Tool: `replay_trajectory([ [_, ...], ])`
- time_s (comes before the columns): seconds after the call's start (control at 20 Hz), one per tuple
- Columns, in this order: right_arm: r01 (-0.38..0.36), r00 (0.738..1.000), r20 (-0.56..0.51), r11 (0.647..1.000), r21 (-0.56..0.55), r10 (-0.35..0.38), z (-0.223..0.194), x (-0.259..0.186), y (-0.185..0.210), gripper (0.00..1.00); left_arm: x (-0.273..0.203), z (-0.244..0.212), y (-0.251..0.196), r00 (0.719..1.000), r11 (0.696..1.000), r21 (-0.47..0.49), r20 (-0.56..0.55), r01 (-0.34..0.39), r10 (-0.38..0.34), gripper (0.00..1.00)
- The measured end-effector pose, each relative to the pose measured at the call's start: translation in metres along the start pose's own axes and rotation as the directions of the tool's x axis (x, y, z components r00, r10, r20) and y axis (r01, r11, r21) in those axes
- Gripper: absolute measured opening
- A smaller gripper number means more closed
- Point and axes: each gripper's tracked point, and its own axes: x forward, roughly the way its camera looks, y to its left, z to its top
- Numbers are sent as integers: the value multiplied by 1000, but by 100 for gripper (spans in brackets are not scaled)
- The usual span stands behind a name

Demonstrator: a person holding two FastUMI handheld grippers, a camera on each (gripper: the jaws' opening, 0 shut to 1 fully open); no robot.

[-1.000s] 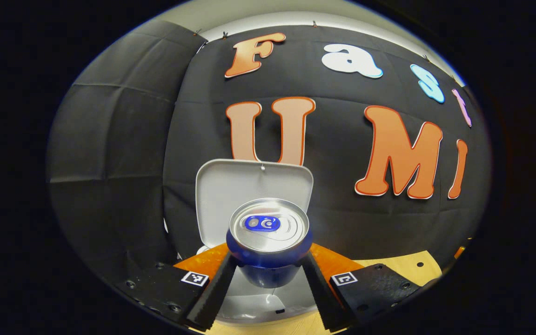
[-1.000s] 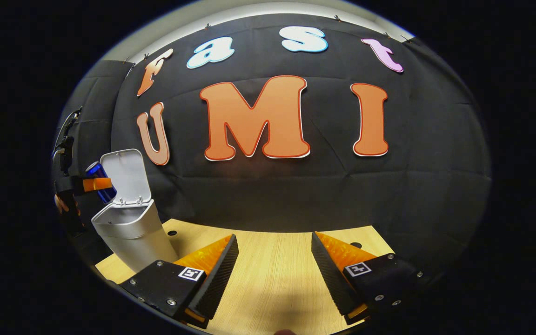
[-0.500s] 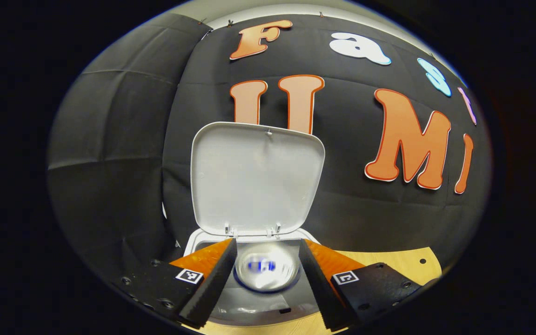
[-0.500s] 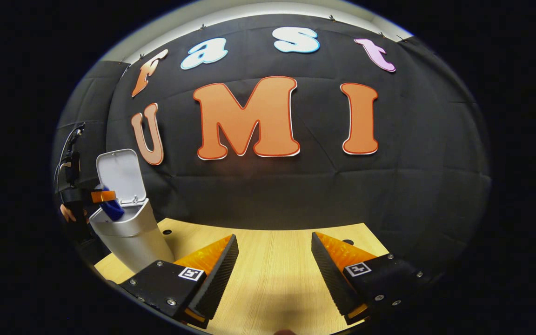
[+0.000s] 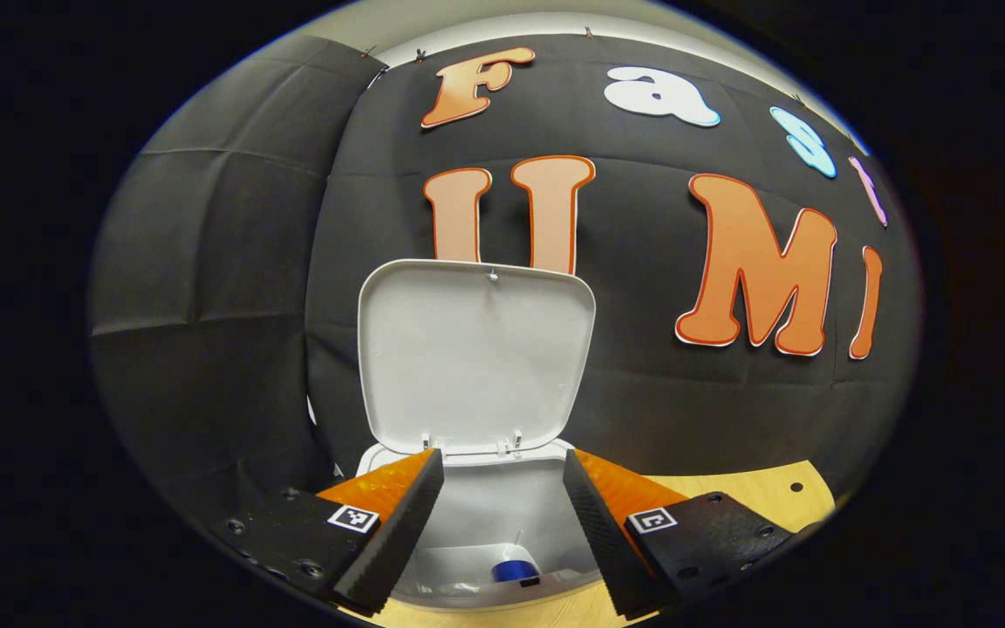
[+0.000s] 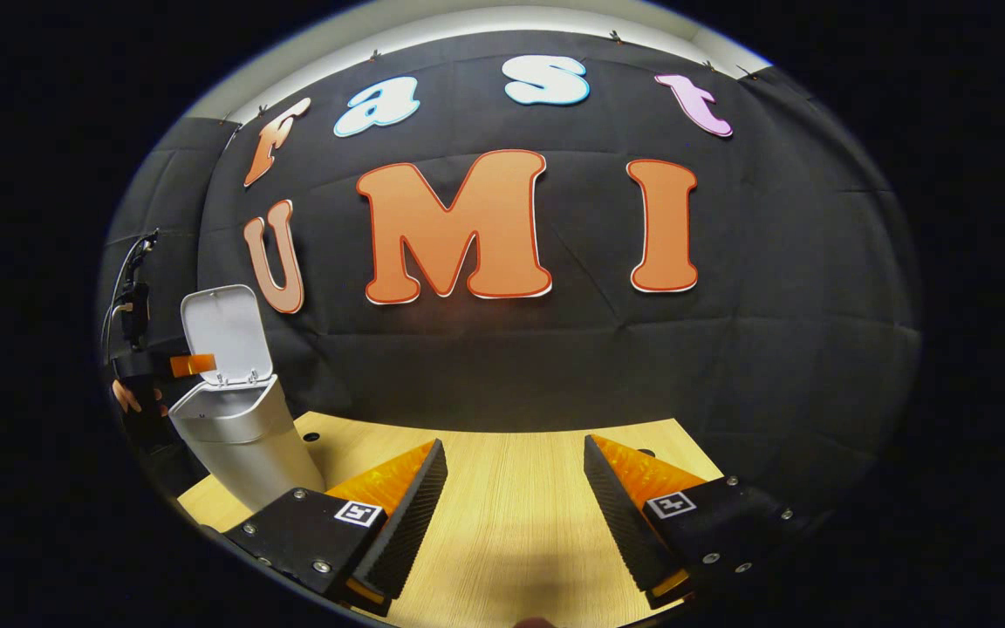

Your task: Press the lid of the desktop garbage bin to open it, pick up the crumpled paper on the desktop and throw it into the bin, then pick up the pop can on the desktop and drop it into the bin, and finally close the garbage bin lid.

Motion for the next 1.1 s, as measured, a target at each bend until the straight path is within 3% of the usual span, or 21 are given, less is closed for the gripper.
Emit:
replay_trajectory([
  [0.2, -6, 1000, 4, 1000, -1, 6, 2, -6, 0, 94, -6, 15, 5, 1000, 1000, 7, 21, -19, 19, 88],
  [0.75, -1, 1000, 29, 1000, -19, 2, 20, -17, 0, 94, -10, 81, -9, 991, 999, 53, 135, 12, -19, 87],
  [1.1, -5, 1000, 31, 1000, -25, 6, 23, -19, 14, 94, 8, 123, -2, 986, 999, 25, 165, 20, -24, 87],
])
